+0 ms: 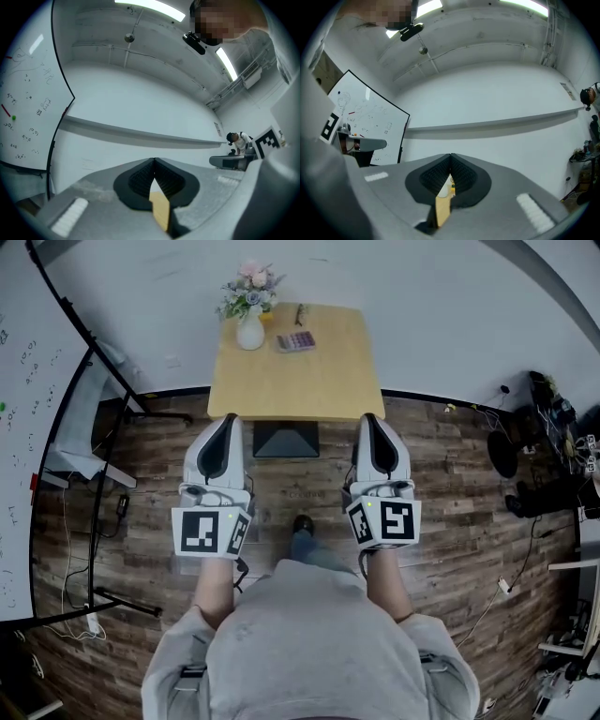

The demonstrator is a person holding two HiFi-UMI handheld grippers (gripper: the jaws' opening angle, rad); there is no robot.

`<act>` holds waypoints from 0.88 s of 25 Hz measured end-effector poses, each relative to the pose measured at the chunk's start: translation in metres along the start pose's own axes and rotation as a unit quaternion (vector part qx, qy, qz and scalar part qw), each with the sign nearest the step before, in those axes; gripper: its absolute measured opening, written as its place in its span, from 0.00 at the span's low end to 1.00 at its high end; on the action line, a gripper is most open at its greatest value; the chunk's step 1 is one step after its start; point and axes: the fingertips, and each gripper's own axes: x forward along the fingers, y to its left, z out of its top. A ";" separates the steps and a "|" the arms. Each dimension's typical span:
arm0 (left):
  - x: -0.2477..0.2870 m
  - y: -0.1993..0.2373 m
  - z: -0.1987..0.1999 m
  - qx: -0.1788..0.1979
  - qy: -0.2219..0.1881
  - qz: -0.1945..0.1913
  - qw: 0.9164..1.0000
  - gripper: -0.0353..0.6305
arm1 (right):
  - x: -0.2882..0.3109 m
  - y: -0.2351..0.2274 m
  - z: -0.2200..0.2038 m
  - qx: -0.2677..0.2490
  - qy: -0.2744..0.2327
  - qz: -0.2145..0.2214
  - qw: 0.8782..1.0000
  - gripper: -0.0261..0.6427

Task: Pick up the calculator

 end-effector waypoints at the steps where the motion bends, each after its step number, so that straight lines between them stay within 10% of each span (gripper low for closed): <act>1: 0.008 0.003 -0.001 0.000 -0.001 0.001 1.000 0.06 | 0.008 -0.003 -0.001 0.000 0.000 0.001 1.000 0.04; 22: 0.146 0.023 -0.024 0.008 -0.009 0.020 1.000 0.06 | 0.136 -0.076 -0.021 0.007 -0.004 0.029 1.000 0.04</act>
